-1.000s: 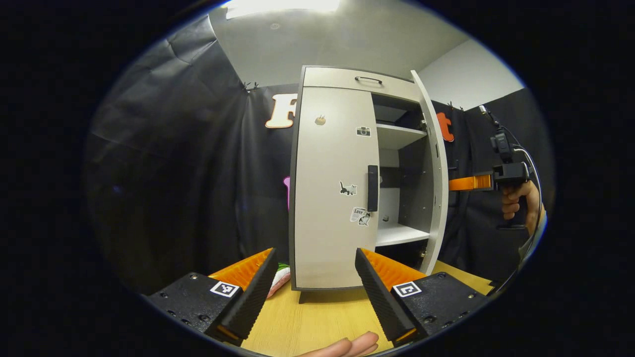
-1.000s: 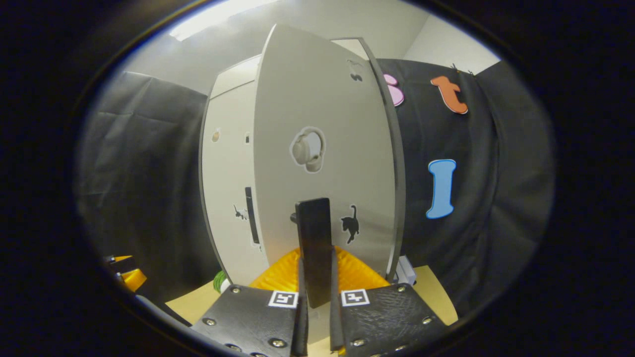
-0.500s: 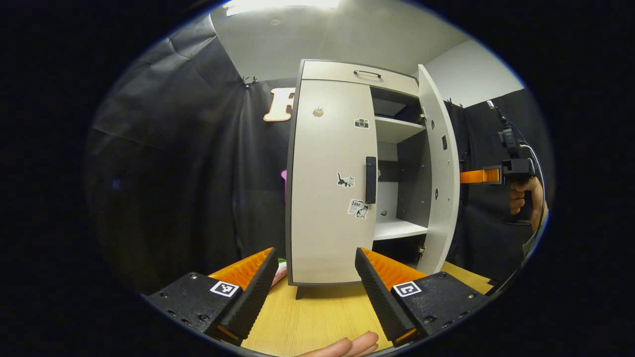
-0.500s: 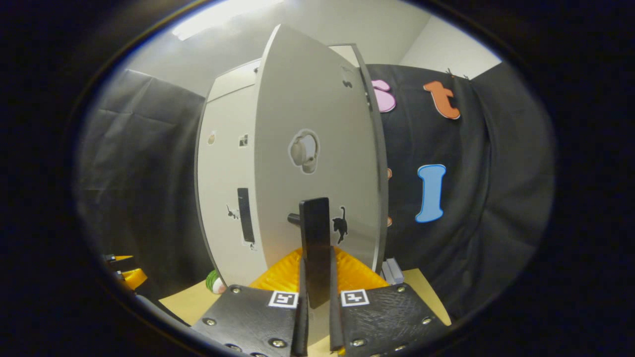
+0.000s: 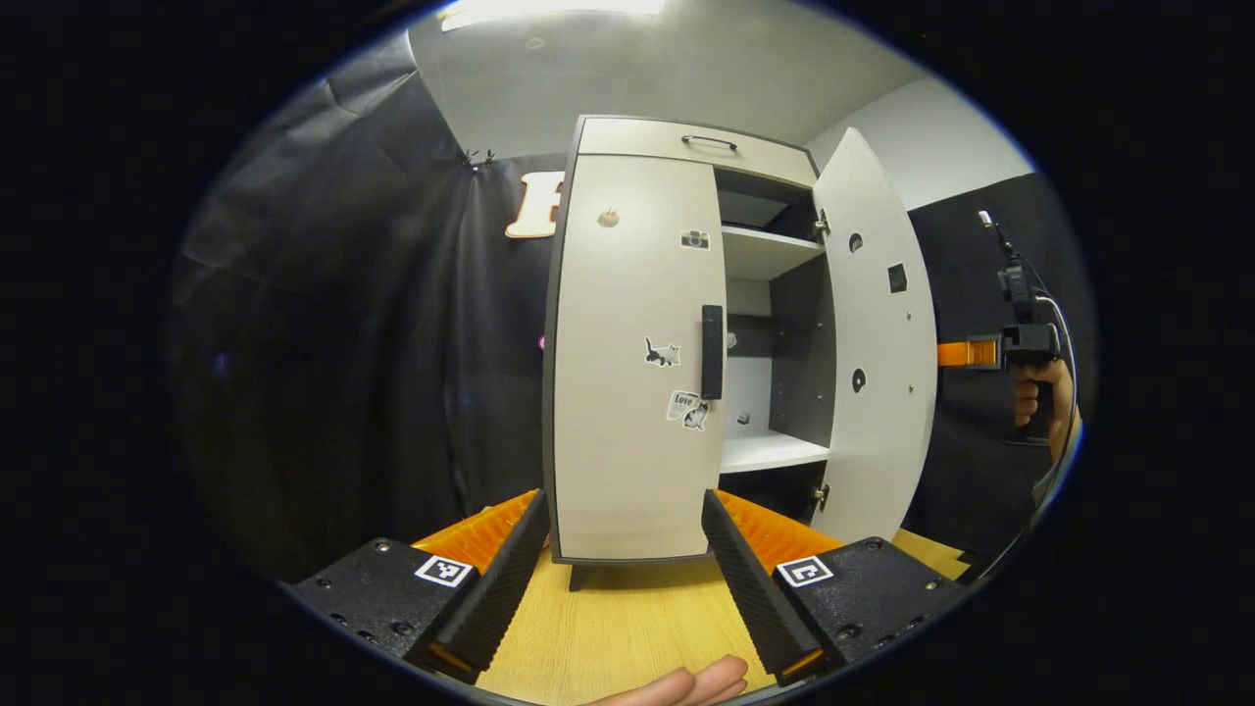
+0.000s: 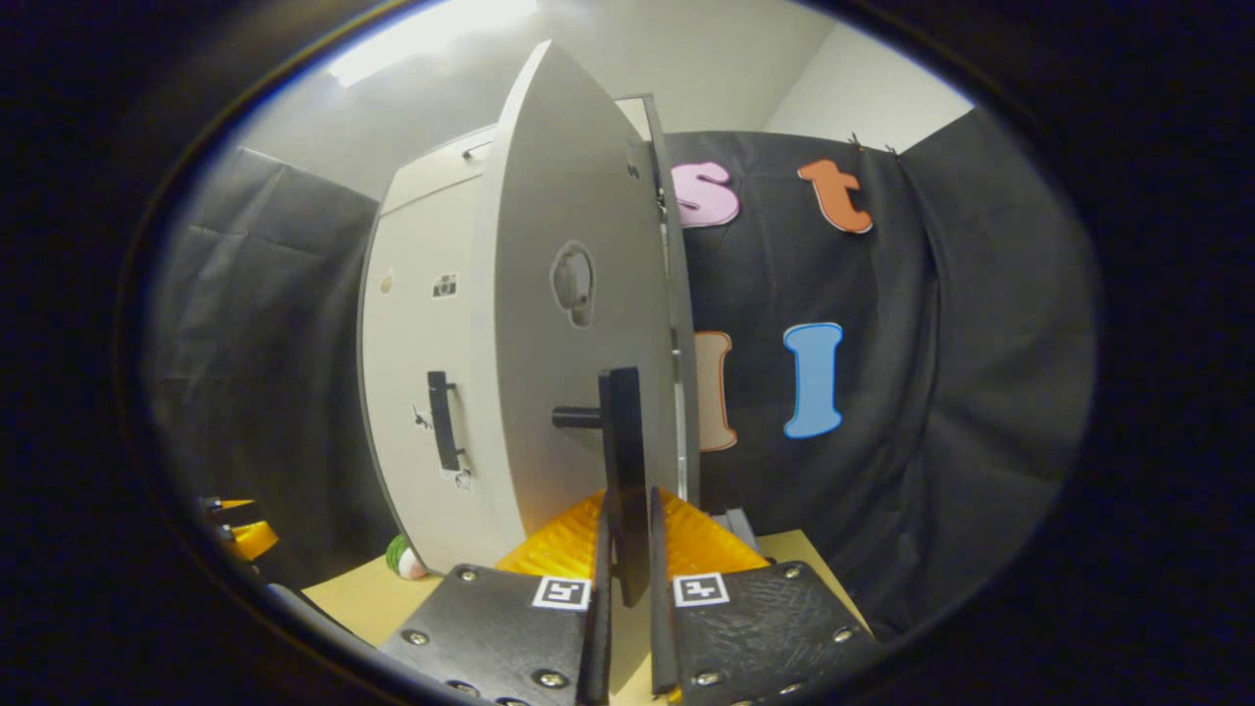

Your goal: Open the right door of the double-door shoe cabinet with the right hand, and open the left door with the left hand.

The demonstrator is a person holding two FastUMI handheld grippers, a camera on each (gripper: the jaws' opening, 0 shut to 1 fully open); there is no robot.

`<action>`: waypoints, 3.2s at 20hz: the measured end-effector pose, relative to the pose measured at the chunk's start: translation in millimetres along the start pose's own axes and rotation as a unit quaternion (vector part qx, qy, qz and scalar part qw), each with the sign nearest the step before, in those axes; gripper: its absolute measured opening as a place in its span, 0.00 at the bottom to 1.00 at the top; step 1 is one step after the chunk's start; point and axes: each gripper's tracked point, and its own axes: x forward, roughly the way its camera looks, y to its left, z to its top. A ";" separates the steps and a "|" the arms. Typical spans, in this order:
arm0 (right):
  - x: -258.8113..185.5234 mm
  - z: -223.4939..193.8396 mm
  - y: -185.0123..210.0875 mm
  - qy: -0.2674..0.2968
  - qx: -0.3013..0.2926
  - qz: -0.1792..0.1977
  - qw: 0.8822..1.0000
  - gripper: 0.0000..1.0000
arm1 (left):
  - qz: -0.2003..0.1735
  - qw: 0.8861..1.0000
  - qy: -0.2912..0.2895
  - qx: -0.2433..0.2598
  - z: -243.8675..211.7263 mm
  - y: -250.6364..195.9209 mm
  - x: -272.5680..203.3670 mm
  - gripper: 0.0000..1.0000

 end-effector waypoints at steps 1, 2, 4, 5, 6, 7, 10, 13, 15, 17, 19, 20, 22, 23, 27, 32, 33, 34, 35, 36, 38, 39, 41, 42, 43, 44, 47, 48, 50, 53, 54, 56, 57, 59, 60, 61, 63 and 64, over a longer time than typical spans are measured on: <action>30.0 -3.3 -16.0 -0.012 0.003 -0.028 1.000 0.09 | 0.000 1.000 0.000 0.001 0.1 -1.1 0.6 0.97; 31.3 0.2 -37.3 -0.017 0.000 -0.047 0.999 0.02 | 0.001 1.000 -0.002 -0.001 1.9 -2.6 0.9 0.97; 32.3 -3.9 -47.9 -0.015 0.050 0.007 0.999 0.00 | 0.003 1.000 -0.003 0.000 4.0 -4.6 3.9 0.97; 27.3 -1.8 -55.1 -0.016 0.076 0.023 0.997 0.01 | 0.004 1.000 -0.002 0.002 3.7 -5.0 5.8 0.97; 25.6 0.2 -60.5 -0.018 0.091 0.031 0.995 0.01 | 0.007 1.000 0.000 0.003 3.4 -5.4 7.0 0.97; 25.1 0.3 -62.6 -0.018 0.093 0.035 0.995 0.01 | 0.011 1.000 0.001 0.003 3.1 -3.6 8.1 0.97; 20.9 3.3 -53.6 -0.025 0.061 0.036 0.997 0.01 | 0.022 1.000 0.006 0.005 2.9 1.3 12.7 0.97; 19.2 -2.7 -47.4 -0.030 0.050 0.030 0.998 0.03 | 0.031 0.999 0.007 -0.001 2.9 4.4 21.4 0.97; 18.1 -4.3 -50.7 -0.038 0.034 0.030 0.998 0.03 | 0.029 0.999 0.014 -0.001 2.9 3.1 30.3 0.94; 9.2 -3.9 -61.5 -0.055 0.013 0.013 0.998 0.15 | 0.022 1.000 0.005 -0.012 10.7 1.1 46.1 0.97; -11.6 -4.7 -73.0 -0.080 -0.005 -0.016 0.997 0.38 | 0.035 0.999 0.004 -0.024 14.0 5.4 63.3 0.97; -24.4 -3.0 -74.2 -0.094 -0.007 -0.022 0.995 0.49 | 0.038 0.999 0.006 -0.023 14.9 4.7 72.4 0.97; -42.9 -3.2 -70.3 -0.109 -0.016 -0.028 0.993 0.83 | 0.042 0.999 0.010 -0.012 15.4 0.9 91.5 0.96; -50.6 -9.2 -62.3 -0.113 -0.021 -0.030 0.993 1.00 | 0.043 0.999 0.013 -0.006 14.8 -2.2 101.3 0.96; -86.0 -23.1 -46.8 -0.109 -0.036 -0.051 0.992 0.97 | 0.026 1.000 0.002 -0.015 25.5 -26.5 140.1 0.97; -122.6 -52.4 -17.3 -0.088 -0.011 -0.036 0.995 0.99 | 0.004 1.000 -0.022 -0.015 51.0 -59.7 190.2 0.97; -127.4 -55.7 -8.0 -0.091 -0.005 -0.020 0.996 0.99 | 0.015 0.999 -0.029 -0.015 58.6 -60.5 201.3 0.96; -133.0 -57.8 -4.0 -0.095 0.002 -0.012 0.995 0.99 | 0.019 0.999 -0.034 -0.010 64.2 -63.8 212.8 0.96; -138.2 -62.3 -1.8 -0.097 0.006 -0.007 0.995 0.99 | 0.020 0.999 -0.034 -0.009 66.7 -69.5 224.2 0.94; -142.9 -67.3 0.1 -0.097 0.009 -0.004 0.995 0.99 | 0.018 0.999 -0.033 -0.004 68.6 -74.4 234.1 0.96; -146.8 -72.5 3.9 -0.099 0.013 -0.007 0.995 0.99 | 0.022 0.999 -0.029 0.005 72.2 -81.6 251.8 0.96; -148.7 -77.1 6.3 -0.097 0.009 -0.006 0.995 0.99 | 0.026 0.999 -0.035 0.011 75.4 -82.7 259.9 0.96; -153.3 -83.1 7.9 -0.092 0.003 -0.003 0.996 0.99 | 0.034 0.998 -0.040 0.027 79.2 -85.0 274.6 0.96; -156.0 -84.7 7.3 -0.091 0.005 -0.004 0.996 0.99 | 0.034 0.998 -0.040 0.027 80.6 -87.6 281.1 0.96; -159.2 -87.6 5.5 -0.091 0.010 -0.004 0.996 0.99 | 0.036 0.998 -0.042 0.027 81.6 -88.6 287.8 0.96; -162.7 -89.2 3.3 -0.092 0.017 -0.005 0.996 0.99 | 0.038 0.998 -0.035 0.027 78.7 -88.5 295.3 0.95; -167.7 -96.4 0.3 -0.092 0.010 -0.010 0.996 0.97 | 0.042 0.998 -0.022 0.039 75.8 -88.4 307.9 0.41; -169.2 -98.3 -0.9 -0.092 0.009 -0.013 0.996 0.97 | 0.042 0.998 -0.032 0.041 82.1 -90.5 308.7 0.46; -170.1 -103.4 4.2 -0.086 0.011 -0.011 0.996 1.00 | 0.047 0.998 -0.027 0.031 79.7 -92.3 306.2 0.42; -174.3 -108.2 12.1 -0.080 0.022 0.001 0.997 1.00 | 0.046 0.999 -0.014 0.019 77.1 -91.2 307.8 0.35; -176.9 -107.7 13.0 -0.080 0.029 0.002 0.996 1.00 | 0.042 0.999 -0.014 0.024 77.1 -91.7 307.9 0.35; -184.2 -105.6 13.3 -0.085 0.044 0.002 0.995 1.00 | 0.024 0.999 -0.008 0.035 75.9 -91.9 306.9 0.34; -185.6 -103.4 15.0 -0.088 0.050 0.002 0.995 1.00 | 0.015 0.999 -0.006 0.029 75.6 -92.0 306.1 0.33; -190.6 -100.6 16.1 -0.093 0.053 -0.003 0.994 1.00 | -0.002 1.000 0.001 0.010 74.6 -92.9 304.5 0.29; -193.3 -98.4 15.0 -0.097 0.050 -0.006 0.994 1.00 | -0.003 1.000 0.005 0.005 73.6 -92.2 304.9 0.28; -194.8 -98.1 14.9 -0.100 0.049 -0.011 0.994 1.00 | -0.003 1.000 0.008 0.004 72.7 -92.7 302.8 0.26; -194.1 -98.0 15.0 -0.099 0.046 -0.017 0.994 1.00 | -0.005 1.000 0.013 0.012 72.6 -93.1 302.1 0.24; -193.3 -98.9 16.4 -0.096 0.044 -0.019 0.994 1.00 | -0.008 1.000 0.020 0.015 71.7 -92.2 299.2 0.24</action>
